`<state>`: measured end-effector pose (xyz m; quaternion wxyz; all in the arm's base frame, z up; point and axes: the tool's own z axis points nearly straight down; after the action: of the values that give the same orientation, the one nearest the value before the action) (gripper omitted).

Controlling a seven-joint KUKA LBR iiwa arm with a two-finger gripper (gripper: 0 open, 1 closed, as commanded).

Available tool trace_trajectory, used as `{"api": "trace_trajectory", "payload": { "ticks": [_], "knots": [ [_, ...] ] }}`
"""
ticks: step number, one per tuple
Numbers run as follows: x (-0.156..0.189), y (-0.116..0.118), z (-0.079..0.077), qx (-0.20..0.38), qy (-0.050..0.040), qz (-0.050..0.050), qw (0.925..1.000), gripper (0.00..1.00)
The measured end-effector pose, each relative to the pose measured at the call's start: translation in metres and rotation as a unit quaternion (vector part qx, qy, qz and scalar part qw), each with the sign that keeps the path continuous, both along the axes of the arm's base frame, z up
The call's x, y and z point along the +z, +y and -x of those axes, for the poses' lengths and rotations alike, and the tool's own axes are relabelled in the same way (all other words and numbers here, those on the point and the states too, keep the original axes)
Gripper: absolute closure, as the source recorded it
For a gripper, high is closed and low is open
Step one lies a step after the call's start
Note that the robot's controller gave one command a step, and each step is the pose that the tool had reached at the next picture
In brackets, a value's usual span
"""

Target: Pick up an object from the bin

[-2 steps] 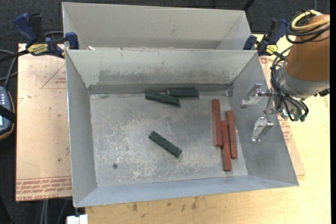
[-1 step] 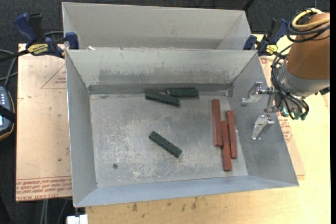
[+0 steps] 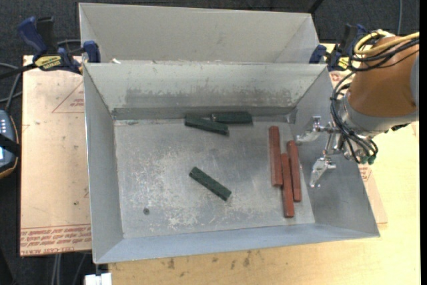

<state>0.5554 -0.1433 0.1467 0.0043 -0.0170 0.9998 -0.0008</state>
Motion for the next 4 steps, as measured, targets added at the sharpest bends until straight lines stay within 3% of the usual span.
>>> {"api": "trace_trajectory", "payload": {
  "ticks": [1,2,3,4],
  "knots": [
    [-0.066,0.0,-0.003,0.245,-0.0025,0.006,0.9695,1.0],
    [-0.067,0.0,-0.002,0.244,-0.0017,0.004,0.9699,0.0],
    [-0.067,0.0,-0.002,0.244,-0.0016,0.005,0.9698,0.0],
    [-0.057,0.01,0.004,0.329,-0.0034,0.007,0.9442,0.0]
  ]
}}
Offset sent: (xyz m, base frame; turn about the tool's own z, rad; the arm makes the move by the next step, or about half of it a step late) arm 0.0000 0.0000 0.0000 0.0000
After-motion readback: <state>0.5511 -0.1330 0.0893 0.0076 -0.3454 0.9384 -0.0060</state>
